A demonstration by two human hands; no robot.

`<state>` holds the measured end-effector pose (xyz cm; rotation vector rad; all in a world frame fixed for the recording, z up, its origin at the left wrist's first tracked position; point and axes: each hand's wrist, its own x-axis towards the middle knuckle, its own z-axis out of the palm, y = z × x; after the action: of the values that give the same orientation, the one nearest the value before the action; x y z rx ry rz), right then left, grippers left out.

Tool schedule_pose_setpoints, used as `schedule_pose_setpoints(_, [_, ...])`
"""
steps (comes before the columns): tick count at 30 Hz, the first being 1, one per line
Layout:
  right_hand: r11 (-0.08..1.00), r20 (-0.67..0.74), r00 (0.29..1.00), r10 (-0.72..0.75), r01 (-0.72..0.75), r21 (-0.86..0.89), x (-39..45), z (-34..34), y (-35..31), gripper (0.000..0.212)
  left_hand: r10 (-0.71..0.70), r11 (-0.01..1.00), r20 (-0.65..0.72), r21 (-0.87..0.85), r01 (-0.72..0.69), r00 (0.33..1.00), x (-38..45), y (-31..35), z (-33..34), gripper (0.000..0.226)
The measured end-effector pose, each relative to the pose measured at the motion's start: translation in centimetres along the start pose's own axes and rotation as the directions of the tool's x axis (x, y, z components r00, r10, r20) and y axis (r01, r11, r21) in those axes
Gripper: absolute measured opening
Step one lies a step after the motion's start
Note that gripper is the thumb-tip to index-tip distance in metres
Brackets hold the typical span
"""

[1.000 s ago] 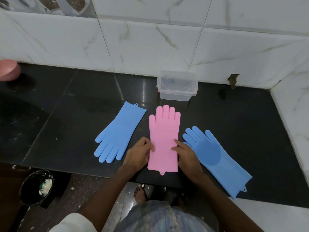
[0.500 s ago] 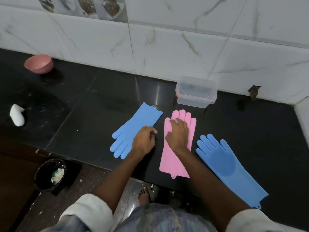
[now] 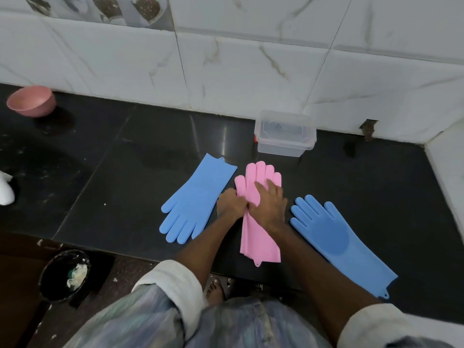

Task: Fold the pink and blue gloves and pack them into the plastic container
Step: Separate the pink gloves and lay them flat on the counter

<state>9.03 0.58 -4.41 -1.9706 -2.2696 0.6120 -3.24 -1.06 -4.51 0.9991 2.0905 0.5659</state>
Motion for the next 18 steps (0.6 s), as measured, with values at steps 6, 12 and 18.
schedule_pose_setpoints(6, [0.996,0.046,0.997,-0.064,0.061,0.066,0.3,1.4,-4.2,0.068,-0.019,0.998,-0.113,0.054,0.025,0.993,0.7,-2.4,-3.1,0.020])
schedule_pose_setpoints(12, [0.992,0.099,0.988,-0.118,0.114,0.046,0.8,1.7,-6.5,0.072,0.019,0.985,-0.148,0.173,0.007,0.989,1.7,-3.7,-6.9,0.014])
schedule_pose_setpoints(18, [0.988,0.133,0.980,-0.148,0.141,0.062,1.6,0.8,-7.5,0.065,-0.022,0.994,-0.242,0.098,0.047,0.970,1.2,-2.8,-6.8,0.035])
